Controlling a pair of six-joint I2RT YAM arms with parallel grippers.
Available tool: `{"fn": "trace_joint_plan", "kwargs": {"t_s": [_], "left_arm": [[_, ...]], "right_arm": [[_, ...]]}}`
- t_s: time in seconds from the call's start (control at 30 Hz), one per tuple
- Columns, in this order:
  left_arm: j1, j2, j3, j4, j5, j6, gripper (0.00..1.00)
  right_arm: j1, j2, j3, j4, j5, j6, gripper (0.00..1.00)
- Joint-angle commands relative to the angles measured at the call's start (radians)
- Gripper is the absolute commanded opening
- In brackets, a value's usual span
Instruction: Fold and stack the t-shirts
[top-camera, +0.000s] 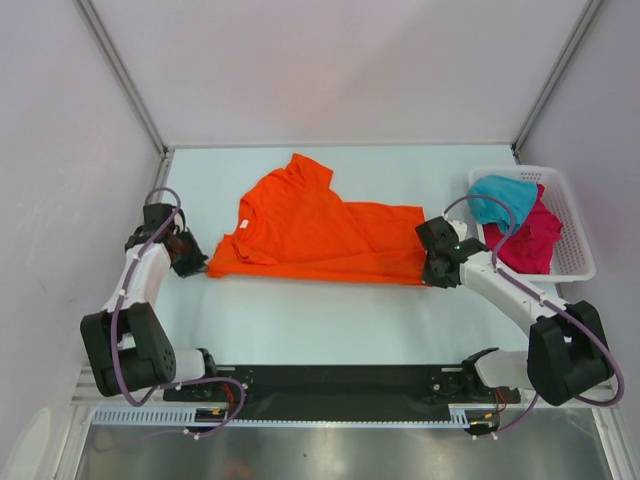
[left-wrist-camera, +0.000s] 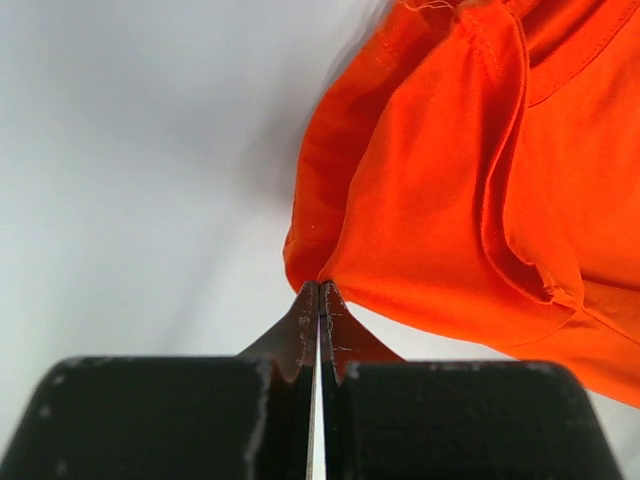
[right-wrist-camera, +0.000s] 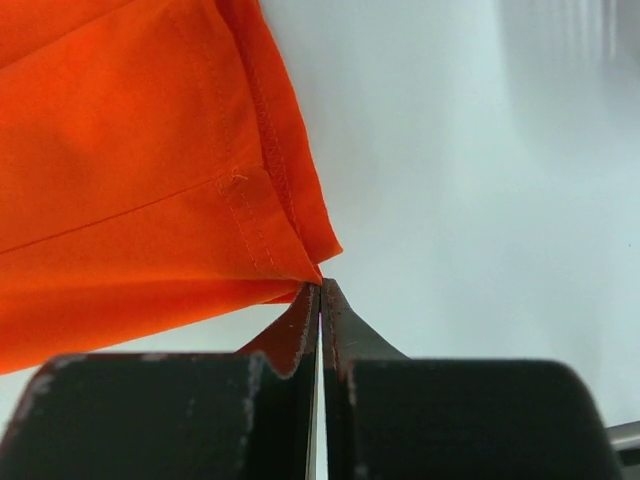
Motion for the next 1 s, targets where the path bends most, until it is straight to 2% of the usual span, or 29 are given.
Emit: {"fn": "trace_joint_plan", "kwargs": {"t_s": [0.0, 0.2, 0.97], "left_arm": [[0.047, -0.054, -0.017, -0.002, -0.055, 0.000, 0.00], [0.063, -0.068, -0.027, 0.003, -0.041, -0.003, 0.00], [0.137, -0.110, -0.053, 0.032, -0.012, -0.029, 0.00]], "right_arm": [[-0.002, 0.018, 0.003, -0.069, 0.067, 0.042, 0.00], [-0.005, 0.006, -0.009, -0.066, 0.038, 0.087, 0.00], [-0.011, -0.103, -0.023, -0.146, 0.130, 0.200, 0.00]]}}
